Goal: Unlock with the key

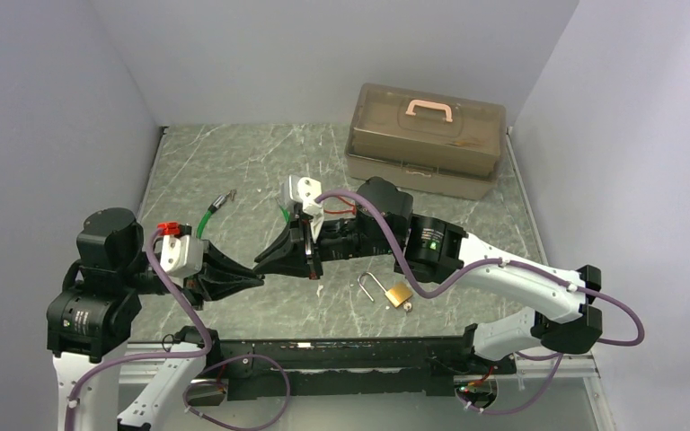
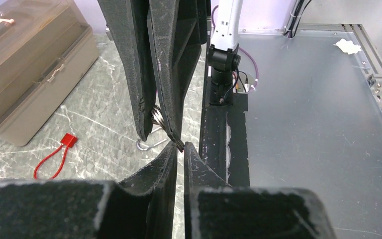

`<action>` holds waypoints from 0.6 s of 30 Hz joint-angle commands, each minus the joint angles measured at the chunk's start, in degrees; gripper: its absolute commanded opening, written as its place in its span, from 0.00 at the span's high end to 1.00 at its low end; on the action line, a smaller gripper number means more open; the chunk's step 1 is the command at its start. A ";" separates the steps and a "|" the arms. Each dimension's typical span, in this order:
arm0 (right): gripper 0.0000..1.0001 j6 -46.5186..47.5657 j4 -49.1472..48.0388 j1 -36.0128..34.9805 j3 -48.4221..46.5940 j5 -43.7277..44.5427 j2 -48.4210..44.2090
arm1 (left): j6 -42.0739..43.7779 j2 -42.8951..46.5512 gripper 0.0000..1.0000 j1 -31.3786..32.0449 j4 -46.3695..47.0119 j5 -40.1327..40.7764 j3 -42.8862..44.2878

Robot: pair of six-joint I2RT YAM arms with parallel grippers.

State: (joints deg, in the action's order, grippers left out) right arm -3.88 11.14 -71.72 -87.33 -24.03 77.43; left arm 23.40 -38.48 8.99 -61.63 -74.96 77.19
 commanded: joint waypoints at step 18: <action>1.00 3.35 7.35 0.18 -4.16 0.49 -0.46 | 3.02 -2.53 0.99 0.15 -7.95 4.13 8.02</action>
State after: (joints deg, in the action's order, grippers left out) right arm -2.02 15.59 -71.81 -88.36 -24.08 77.03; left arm 24.84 -40.18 8.99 -67.53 -71.05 82.11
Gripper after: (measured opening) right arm 0.065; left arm 0.030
